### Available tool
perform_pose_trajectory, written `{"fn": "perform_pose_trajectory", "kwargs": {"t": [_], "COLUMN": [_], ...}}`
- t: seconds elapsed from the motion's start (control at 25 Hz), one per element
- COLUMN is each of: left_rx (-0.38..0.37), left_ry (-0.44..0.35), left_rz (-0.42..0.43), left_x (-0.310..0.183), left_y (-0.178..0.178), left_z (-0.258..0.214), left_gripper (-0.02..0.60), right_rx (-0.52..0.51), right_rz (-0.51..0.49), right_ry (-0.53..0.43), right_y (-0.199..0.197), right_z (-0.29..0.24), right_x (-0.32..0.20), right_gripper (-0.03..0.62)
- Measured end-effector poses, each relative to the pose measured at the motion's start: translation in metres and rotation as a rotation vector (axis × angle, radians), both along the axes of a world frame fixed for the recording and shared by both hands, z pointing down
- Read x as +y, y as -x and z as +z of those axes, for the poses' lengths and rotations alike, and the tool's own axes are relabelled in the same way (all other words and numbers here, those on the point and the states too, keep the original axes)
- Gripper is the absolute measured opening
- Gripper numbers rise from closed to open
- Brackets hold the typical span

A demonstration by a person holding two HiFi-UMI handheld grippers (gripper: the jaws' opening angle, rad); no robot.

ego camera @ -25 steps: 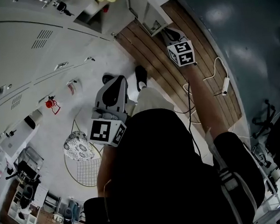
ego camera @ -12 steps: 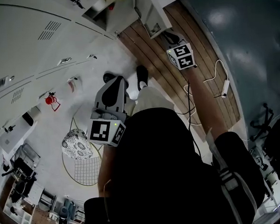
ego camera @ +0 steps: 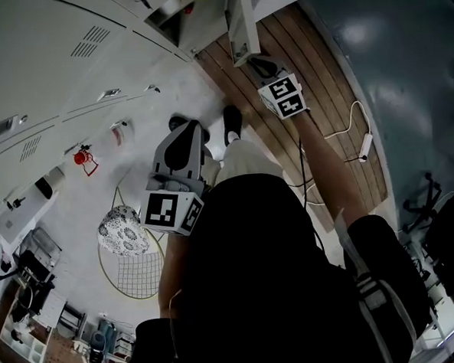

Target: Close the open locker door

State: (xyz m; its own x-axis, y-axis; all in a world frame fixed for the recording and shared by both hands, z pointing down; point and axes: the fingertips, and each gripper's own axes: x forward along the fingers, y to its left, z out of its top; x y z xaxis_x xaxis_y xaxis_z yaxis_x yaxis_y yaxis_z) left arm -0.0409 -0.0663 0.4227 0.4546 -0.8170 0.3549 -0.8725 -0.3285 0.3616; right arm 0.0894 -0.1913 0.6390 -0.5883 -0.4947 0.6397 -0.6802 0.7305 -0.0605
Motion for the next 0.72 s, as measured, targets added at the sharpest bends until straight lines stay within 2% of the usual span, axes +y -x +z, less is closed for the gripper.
{"fn": "perform_pose_trajectory", "kwargs": {"t": [0.32,0.72], "left_rx": [0.005,0.004], "left_ry": [0.001,0.012], "left_rz": [0.009,0.015], "left_x": [-0.001,0.004], "left_y": [-0.002,-0.001], "left_z": [0.001,0.004], "left_gripper": [0.018,0.018], "right_rx": [-0.027,-0.035], "right_rz": [-0.032,-0.064], "right_ry": [0.013,0.015], "right_y": [0.028,0.045], "right_z": [-0.002,-0.003], "right_x": [0.003,0.004], "right_gripper": [0.028,0.028]}}
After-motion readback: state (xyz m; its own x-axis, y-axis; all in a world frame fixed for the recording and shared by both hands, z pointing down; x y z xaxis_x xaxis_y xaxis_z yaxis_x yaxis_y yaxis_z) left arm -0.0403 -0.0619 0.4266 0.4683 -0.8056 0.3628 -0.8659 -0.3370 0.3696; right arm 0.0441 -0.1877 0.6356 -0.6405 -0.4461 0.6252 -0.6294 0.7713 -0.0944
